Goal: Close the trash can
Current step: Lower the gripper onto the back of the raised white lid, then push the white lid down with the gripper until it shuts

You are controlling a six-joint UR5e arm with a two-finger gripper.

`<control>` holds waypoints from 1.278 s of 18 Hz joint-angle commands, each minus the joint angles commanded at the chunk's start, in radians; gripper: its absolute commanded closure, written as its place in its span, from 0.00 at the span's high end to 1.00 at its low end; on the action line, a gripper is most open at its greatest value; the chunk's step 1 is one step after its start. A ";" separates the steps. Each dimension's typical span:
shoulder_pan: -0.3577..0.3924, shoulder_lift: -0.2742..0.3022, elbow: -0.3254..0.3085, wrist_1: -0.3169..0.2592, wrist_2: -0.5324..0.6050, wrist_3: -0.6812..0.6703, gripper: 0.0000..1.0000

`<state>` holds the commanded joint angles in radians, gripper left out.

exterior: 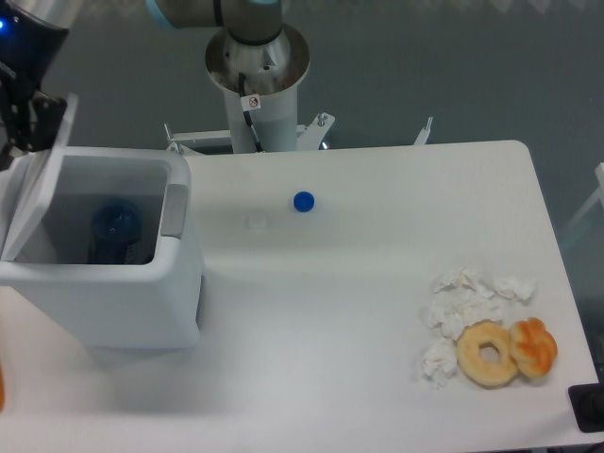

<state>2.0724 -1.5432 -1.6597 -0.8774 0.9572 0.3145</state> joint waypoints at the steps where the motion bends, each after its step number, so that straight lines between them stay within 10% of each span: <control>1: 0.006 0.000 0.000 0.002 0.000 0.003 1.00; 23: 0.121 -0.032 -0.069 -0.002 -0.005 0.219 1.00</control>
<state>2.1935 -1.5754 -1.7288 -0.8790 0.9526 0.5338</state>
